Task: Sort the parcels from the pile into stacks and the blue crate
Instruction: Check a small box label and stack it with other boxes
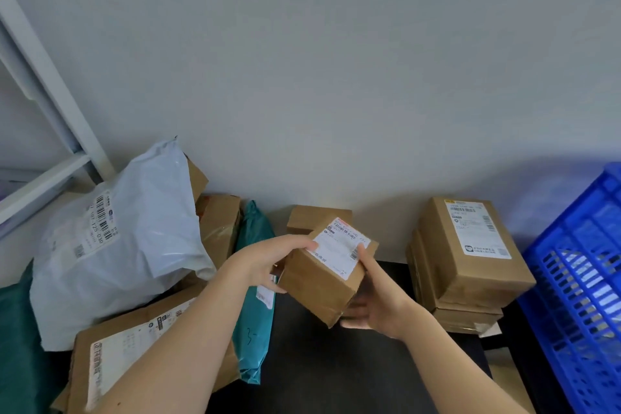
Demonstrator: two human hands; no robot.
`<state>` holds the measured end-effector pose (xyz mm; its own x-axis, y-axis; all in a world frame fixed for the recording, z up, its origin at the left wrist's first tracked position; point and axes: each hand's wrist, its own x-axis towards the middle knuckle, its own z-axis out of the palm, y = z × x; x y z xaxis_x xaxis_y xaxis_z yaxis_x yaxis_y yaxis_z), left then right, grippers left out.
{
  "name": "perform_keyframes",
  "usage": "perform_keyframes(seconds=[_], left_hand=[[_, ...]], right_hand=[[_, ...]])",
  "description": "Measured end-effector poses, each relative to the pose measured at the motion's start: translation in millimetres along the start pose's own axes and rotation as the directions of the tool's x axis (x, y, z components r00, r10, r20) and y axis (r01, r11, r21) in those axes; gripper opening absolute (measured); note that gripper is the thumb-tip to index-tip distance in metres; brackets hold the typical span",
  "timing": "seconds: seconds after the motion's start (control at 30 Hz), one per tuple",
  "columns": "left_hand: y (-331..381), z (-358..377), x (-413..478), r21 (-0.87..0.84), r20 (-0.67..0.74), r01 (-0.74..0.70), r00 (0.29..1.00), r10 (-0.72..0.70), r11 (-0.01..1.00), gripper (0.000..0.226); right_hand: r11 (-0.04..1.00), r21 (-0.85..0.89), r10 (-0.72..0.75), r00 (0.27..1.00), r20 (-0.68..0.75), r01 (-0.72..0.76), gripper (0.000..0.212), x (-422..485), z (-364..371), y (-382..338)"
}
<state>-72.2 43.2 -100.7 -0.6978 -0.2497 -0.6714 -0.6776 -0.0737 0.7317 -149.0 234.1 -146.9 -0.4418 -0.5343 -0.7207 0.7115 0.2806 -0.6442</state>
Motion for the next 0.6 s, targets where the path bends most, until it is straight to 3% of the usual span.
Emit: perform_keyframes(seconds=[0.1, 0.2, 0.33, 0.47, 0.6], left_hand=[[3, 12, -3, 0.018, 0.077, -0.035, 0.996, 0.033, 0.999, 0.057], [6, 24, -4, -0.058, 0.122, -0.104, 0.986, 0.111, 0.993, 0.049], [7, 43, 3, -0.165, 0.067, -0.235, 0.966, 0.248, 0.958, 0.054], [5, 55, 7, -0.163, 0.013, -0.307, 0.950, 0.313, 0.938, 0.053], [7, 61, 7, -0.123, 0.006, -0.356, 0.933, 0.360, 0.926, 0.046]], right_hand=[[0.981, 0.157, -0.119, 0.993, 0.012, 0.115, 0.068, -8, -6, -6], [0.949, 0.227, -0.223, 0.975, -0.003, 0.218, 0.065, -18, -12, -12], [0.929, 0.152, -0.343, 0.939, 0.007, 0.338, 0.068, -25, -19, -15], [0.910, 0.052, -0.410, 0.911, -0.042, 0.411, 0.048, -31, -23, -18], [0.898, 0.016, -0.435, 0.893, -0.112, 0.440, 0.048, -35, -26, -18]])
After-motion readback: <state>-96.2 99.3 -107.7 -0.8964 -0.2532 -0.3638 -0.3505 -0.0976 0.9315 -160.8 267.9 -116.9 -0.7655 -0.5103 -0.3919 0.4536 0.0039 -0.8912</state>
